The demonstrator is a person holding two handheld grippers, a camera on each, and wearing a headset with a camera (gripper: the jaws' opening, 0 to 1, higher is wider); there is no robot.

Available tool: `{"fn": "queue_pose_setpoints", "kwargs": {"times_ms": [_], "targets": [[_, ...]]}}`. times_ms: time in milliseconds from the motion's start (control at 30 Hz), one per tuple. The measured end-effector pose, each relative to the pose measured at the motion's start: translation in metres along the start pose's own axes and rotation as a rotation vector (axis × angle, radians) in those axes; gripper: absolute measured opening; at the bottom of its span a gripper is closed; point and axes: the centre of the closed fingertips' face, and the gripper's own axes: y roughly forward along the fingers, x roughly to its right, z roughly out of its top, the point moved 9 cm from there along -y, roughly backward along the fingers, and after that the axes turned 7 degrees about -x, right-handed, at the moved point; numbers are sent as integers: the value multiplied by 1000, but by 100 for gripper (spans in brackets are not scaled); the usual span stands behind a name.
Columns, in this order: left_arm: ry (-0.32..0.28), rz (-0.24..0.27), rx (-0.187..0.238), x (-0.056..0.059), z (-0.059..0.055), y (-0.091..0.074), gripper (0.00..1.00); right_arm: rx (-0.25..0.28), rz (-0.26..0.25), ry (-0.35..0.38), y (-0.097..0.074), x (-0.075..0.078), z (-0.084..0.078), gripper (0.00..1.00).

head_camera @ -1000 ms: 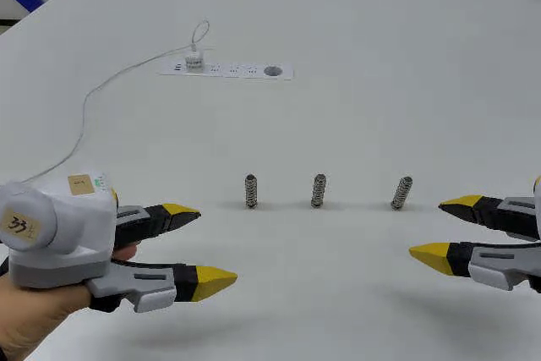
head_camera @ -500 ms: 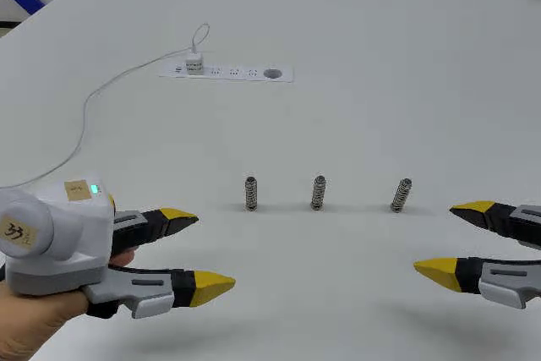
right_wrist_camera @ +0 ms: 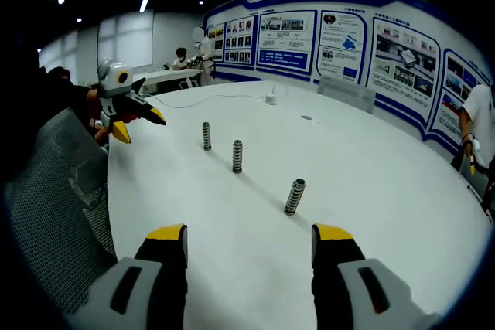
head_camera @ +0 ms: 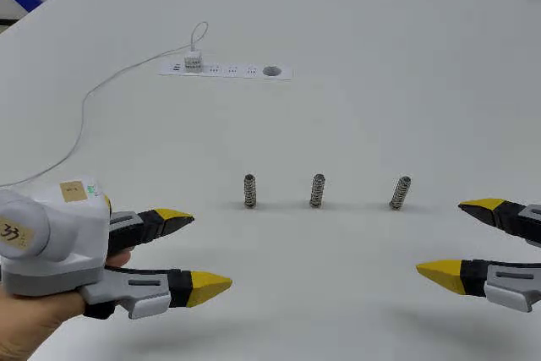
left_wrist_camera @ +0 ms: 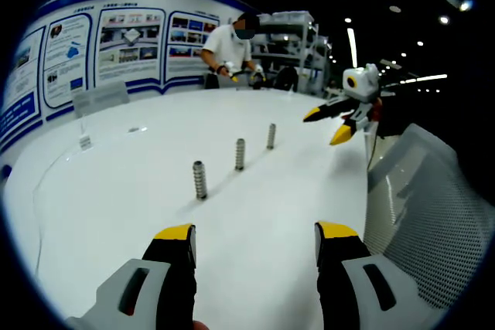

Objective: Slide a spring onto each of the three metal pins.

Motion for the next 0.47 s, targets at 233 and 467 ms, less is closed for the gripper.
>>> {"fn": "queue_pose_setpoints", "kwargs": {"times_ms": [233,467], "targets": [[-1,2,-1,1,-1,0,64,1,4,6,0,-2,-1,66],[-1,2,1,0,0,0,64,6,1,10,0,0,1,66]]}}
